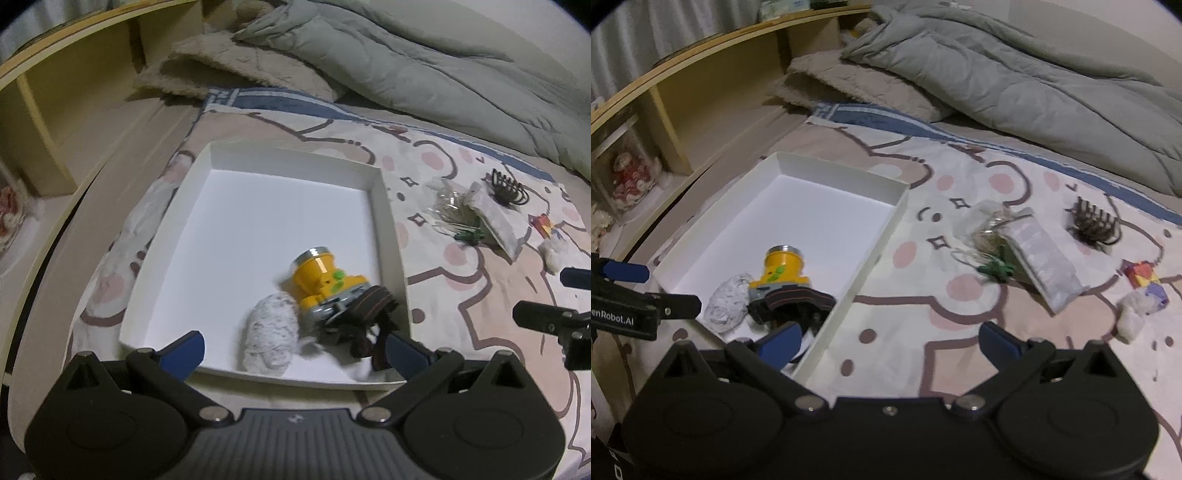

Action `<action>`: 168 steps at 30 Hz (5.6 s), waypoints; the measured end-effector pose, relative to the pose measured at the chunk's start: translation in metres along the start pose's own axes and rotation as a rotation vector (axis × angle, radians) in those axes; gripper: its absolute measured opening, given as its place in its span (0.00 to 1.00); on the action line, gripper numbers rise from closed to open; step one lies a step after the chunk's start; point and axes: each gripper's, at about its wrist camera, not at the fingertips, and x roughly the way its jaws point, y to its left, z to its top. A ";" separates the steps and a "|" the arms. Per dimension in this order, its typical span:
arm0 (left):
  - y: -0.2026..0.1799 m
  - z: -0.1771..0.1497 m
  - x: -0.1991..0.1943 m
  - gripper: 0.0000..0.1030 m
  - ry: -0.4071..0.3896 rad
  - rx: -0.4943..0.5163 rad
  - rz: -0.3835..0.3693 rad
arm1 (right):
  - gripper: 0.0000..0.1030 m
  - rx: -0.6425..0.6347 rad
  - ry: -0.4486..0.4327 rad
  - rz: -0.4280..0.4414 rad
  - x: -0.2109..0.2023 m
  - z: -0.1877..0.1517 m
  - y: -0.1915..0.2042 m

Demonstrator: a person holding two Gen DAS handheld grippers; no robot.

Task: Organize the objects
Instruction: 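Withdraw both tools from the box back over the remaining items, then grasp the green clothespin with the left gripper while the right tool approaches the white tissue, then grasp the white tissue with the right gripper, then carry the clothespin and tissue over the white box with both grippers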

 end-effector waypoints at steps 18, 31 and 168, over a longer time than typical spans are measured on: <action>-0.104 0.023 0.006 1.00 -0.042 0.076 -0.083 | 1.00 0.132 -0.059 -0.166 -0.049 -0.023 -0.094; -0.163 0.030 0.013 1.00 -0.106 0.121 -0.130 | 1.00 0.249 -0.092 -0.261 -0.070 -0.044 -0.166; -0.046 0.047 -0.016 0.14 -0.320 0.027 -0.064 | 0.26 0.183 -0.149 -0.106 0.000 0.033 -0.023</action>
